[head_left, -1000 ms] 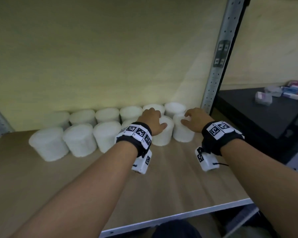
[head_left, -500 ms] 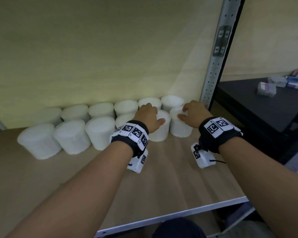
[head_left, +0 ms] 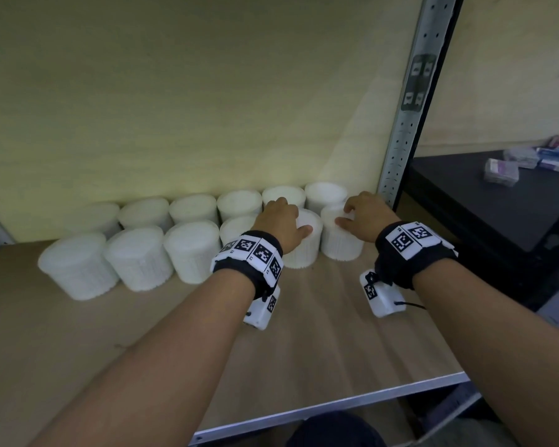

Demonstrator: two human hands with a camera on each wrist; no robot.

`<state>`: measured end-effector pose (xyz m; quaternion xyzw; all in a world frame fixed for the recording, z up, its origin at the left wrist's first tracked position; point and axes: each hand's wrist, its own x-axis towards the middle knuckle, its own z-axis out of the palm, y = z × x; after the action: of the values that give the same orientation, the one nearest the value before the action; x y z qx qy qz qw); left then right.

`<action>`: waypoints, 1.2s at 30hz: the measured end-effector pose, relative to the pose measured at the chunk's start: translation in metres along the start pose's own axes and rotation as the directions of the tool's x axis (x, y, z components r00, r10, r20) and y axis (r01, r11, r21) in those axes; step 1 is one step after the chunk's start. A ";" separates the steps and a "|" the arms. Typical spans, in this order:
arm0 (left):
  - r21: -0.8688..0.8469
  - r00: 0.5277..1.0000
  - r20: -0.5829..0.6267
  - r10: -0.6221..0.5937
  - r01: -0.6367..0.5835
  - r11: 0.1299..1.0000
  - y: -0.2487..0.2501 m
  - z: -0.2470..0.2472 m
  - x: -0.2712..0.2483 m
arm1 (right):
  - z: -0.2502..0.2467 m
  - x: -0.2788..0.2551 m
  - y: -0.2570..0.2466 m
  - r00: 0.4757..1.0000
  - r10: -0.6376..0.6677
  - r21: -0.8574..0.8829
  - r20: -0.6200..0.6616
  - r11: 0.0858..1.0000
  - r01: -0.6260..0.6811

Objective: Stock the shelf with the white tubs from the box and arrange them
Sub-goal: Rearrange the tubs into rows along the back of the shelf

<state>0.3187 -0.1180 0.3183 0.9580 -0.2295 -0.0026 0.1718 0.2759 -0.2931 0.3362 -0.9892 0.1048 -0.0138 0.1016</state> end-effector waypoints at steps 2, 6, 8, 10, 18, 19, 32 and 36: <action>-0.003 1.000 -0.002 -0.002 0.002 1.000 0.000 0.000 0.000 | -0.001 0.000 0.001 1.000 -0.001 0.018 0.008 1.000 0.000; -0.012 1.000 -0.004 -0.005 0.005 1.000 0.000 0.000 0.000 | -0.004 -0.002 0.001 1.000 -0.009 0.056 0.028 0.998 0.008; -0.013 1.000 -0.004 -0.005 0.005 1.000 0.000 0.000 0.000 | -0.005 -0.001 0.001 0.999 -0.023 0.074 0.039 0.997 0.020; -0.015 1.000 -0.005 -0.006 0.006 1.000 0.000 0.000 0.000 | -0.006 -0.001 0.002 0.998 -0.044 0.100 0.042 0.994 0.040; -0.030 1.000 -0.006 -0.008 0.008 1.000 0.000 -0.001 0.000 | -0.010 0.007 -0.005 0.997 0.028 0.127 -0.071 0.992 -0.019; -0.031 1.000 -0.006 -0.007 0.007 0.999 0.000 -0.001 0.000 | -0.009 0.008 -0.007 0.995 0.046 0.099 -0.090 0.994 -0.037; -0.051 1.000 -0.014 -0.006 0.005 0.999 0.000 0.000 -0.001 | -0.001 0.009 -0.012 0.996 0.090 -0.038 0.031 0.995 -0.088; -0.052 1.000 -0.010 -0.012 0.011 0.999 0.000 0.000 -0.001 | -0.007 0.005 -0.013 0.997 0.044 -0.031 0.067 0.999 -0.042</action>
<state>0.3183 -0.1174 0.3178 0.9546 -0.2229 -0.0044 0.1977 0.2829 -0.2833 0.3455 -0.9880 0.1229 0.0236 0.0910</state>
